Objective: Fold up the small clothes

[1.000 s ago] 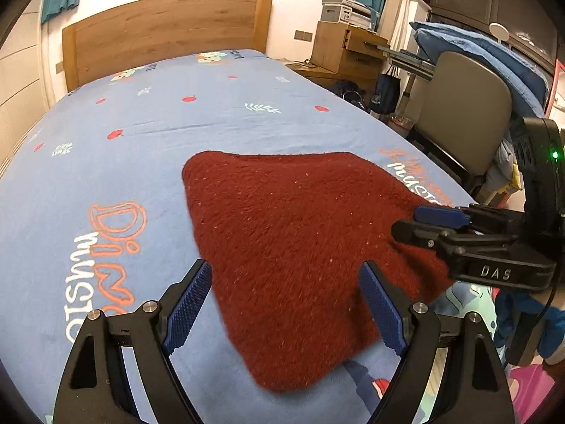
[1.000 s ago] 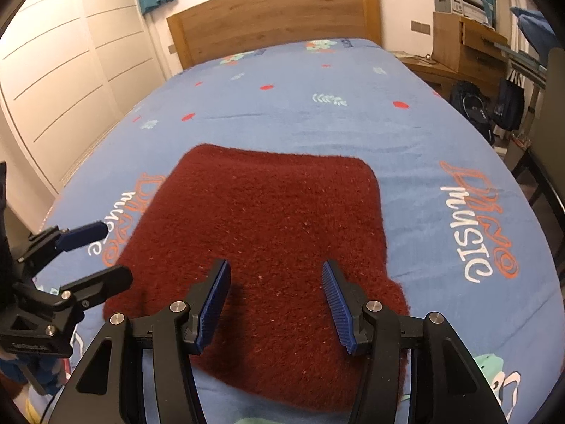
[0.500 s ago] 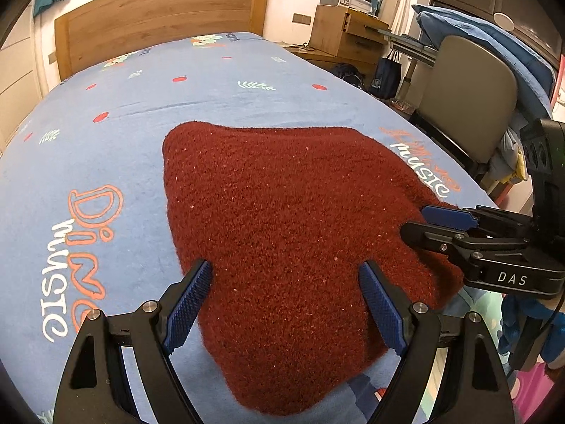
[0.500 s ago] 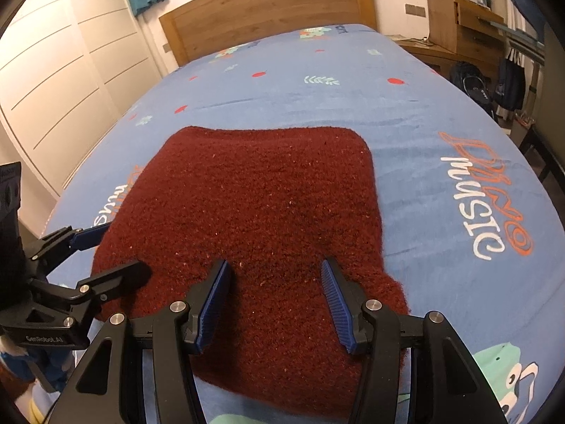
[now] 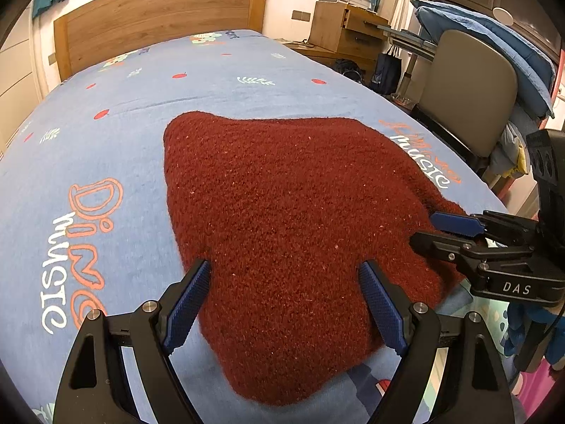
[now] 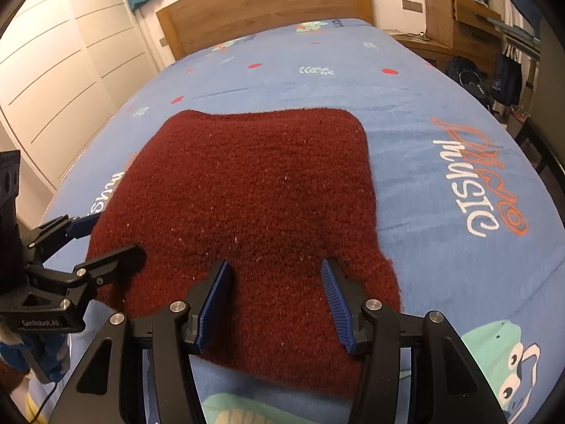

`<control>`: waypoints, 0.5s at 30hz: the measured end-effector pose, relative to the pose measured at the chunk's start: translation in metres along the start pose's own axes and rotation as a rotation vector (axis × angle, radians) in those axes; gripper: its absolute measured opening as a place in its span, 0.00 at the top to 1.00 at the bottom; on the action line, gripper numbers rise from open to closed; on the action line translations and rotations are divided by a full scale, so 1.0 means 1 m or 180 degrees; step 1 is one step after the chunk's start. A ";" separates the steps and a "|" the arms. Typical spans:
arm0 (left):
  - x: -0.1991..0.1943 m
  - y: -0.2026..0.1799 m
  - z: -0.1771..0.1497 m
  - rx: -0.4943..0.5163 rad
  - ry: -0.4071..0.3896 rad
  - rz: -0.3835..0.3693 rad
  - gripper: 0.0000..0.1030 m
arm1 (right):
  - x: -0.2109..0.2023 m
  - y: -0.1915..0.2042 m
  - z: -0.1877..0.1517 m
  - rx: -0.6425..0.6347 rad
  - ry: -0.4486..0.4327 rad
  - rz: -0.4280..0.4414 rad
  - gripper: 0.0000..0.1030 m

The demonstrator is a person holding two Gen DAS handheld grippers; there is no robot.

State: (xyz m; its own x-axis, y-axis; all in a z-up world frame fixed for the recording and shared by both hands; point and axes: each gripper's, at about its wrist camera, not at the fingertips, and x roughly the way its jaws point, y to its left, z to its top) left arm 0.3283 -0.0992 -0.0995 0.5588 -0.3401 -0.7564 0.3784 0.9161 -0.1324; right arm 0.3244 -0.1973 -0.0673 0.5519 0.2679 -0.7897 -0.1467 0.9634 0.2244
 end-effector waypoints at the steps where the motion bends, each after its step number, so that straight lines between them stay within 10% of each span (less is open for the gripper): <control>1: 0.000 0.000 -0.001 -0.0001 0.0005 -0.0001 0.21 | -0.001 0.000 -0.001 0.0006 0.0010 0.0001 0.46; 15: -0.036 0.035 -0.006 -0.0207 0.0026 -0.0083 0.19 | -0.054 -0.010 0.005 0.0165 -0.0134 0.0135 0.46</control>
State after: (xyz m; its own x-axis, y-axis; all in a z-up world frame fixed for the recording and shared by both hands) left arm 0.3170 -0.0533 -0.0805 0.5432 -0.3626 -0.7572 0.3439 0.9189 -0.1933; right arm 0.3006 -0.2211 -0.0237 0.5803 0.3068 -0.7544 -0.1284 0.9492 0.2872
